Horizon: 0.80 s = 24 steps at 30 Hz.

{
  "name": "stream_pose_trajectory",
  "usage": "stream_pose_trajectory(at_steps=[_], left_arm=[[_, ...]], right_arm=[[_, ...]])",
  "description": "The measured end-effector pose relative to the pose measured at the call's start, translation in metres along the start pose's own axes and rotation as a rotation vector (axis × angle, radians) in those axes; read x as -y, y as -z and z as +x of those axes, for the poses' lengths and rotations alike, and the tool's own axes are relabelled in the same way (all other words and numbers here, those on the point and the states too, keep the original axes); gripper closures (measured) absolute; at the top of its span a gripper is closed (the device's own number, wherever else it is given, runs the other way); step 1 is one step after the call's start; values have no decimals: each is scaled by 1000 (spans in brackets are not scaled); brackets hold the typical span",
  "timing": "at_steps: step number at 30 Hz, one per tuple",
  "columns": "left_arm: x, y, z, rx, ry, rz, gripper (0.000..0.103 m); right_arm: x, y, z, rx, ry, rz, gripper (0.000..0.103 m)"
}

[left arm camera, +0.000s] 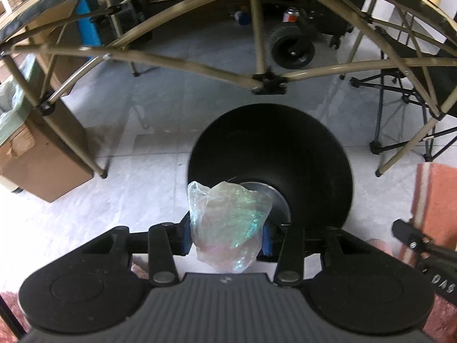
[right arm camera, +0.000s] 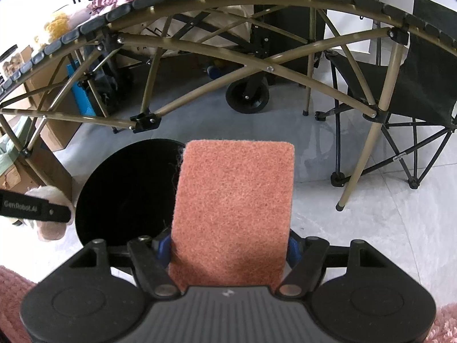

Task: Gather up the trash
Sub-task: 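Carry the plastic bag and pad down over the black bin with both tools, then open the left tool to drop the plastic bag into the bin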

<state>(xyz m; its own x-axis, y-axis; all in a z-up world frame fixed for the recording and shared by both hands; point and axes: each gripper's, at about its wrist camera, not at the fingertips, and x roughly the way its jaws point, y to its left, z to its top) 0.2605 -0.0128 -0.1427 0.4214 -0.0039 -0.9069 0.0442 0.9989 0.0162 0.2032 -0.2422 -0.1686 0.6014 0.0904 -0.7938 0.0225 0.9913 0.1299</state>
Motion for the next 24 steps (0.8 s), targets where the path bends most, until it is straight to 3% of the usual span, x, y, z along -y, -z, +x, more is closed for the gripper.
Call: stream_pose_trajectory(at_steps=[15,24], left_arm=[[40,-33,13,1,12,-6,59],[46,-43,38,-52,-13,-53,59]], right_arm=[[28,3,7,-26,23,71,31],[33,5,13,-50,29,86,31]])
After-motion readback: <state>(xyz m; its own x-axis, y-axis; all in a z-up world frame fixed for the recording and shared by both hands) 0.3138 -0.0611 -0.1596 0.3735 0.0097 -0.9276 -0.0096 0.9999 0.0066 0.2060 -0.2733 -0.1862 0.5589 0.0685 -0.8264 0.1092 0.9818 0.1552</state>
